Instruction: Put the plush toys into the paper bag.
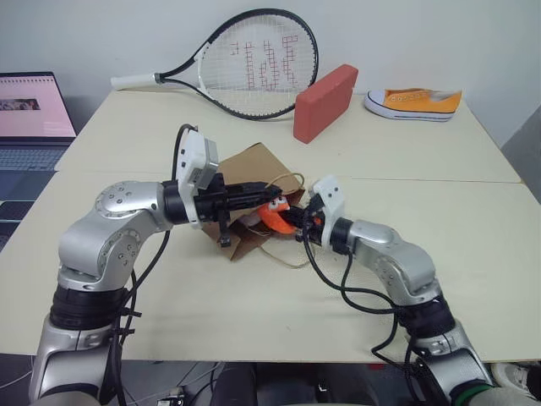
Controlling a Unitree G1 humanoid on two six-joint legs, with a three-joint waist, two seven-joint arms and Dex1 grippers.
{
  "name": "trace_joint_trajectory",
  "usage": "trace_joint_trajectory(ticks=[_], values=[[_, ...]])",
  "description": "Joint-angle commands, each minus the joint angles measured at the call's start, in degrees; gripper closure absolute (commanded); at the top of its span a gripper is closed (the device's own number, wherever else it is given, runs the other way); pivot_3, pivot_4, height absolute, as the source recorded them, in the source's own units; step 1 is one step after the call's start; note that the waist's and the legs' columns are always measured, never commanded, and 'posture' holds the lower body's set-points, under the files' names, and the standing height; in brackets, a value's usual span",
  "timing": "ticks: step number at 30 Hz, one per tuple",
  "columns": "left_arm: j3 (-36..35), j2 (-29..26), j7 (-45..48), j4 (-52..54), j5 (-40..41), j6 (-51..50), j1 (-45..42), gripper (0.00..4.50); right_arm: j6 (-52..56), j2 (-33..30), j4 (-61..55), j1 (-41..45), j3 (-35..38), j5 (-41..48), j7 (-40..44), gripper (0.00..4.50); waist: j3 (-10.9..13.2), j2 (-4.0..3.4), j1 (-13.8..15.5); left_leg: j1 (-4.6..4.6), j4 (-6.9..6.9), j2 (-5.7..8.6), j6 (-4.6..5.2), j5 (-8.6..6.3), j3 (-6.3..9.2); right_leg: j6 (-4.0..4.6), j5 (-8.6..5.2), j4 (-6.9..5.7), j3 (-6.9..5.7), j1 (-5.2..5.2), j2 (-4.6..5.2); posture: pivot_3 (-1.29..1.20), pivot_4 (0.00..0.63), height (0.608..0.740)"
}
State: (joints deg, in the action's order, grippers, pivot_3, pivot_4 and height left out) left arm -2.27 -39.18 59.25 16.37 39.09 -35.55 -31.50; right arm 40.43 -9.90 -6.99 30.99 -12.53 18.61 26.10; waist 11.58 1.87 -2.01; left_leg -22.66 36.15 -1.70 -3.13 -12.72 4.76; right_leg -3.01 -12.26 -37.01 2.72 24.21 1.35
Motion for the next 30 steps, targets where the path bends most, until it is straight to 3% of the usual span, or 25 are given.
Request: trace_joint_trajectory(ticks=[1,14,17,27,30], values=[[-1.4,-0.8,0.2,2.4,1.4,-0.3,-0.4,4.50,-4.7,2.2,2.8,2.9,-0.1,-3.5,-2.6,4.49,0.0,-0.01,0.0,0.00,0.00,0.00,0.00,0.00,0.00,0.00,0.00,0.00,0.00,0.00,0.00,0.00,0.150,0.740],[-1.8,-1.8,0.6,2.0,2.3,-1.3,-0.8,4.50,-19.6,6.6,17.8,5.4,-5.7,-18.2,-8.6,4.49,0.0,-0.01,-0.4,0.00,-0.04,0.00,0.00,0.00,0.00,0.00,0.01,0.00,0.00,0.02,-0.01,0.00,0.150,0.740],[-1.9,-1.9,0.5,1.9,2.3,-1.4,-0.9,4.50,-22.1,6.9,20.4,5.7,-5.7,-20.0,-9.1,3.64,0.0,-0.01,-0.5,0.01,-0.04,0.00,0.00,0.00,0.01,0.01,0.01,-0.02,0.00,0.02,-0.01,0.00,0.150,0.740],[-1.6,-1.5,-0.3,0.4,0.8,-0.3,-1.3,4.50,-20.0,7.2,15.1,4.5,-4.0,-18.4,-5.6,0.03,0.0,-0.01,-0.8,0.02,-0.04,-0.01,0.00,0.00,0.02,0.01,0.01,-0.03,0.00,0.01,-0.01,0.00,0.150,0.740],[-1.5,-1.2,-0.4,-0.2,0.4,0.2,-1.6,4.50,-17.2,7.2,11.3,4.2,-3.2,-17.0,-4.1,0.03,0.0,-0.01,-0.8,0.01,-0.04,-0.01,0.00,0.00,0.02,0.01,0.01,-0.03,0.00,0.02,-0.01,0.00,0.150,0.740]])
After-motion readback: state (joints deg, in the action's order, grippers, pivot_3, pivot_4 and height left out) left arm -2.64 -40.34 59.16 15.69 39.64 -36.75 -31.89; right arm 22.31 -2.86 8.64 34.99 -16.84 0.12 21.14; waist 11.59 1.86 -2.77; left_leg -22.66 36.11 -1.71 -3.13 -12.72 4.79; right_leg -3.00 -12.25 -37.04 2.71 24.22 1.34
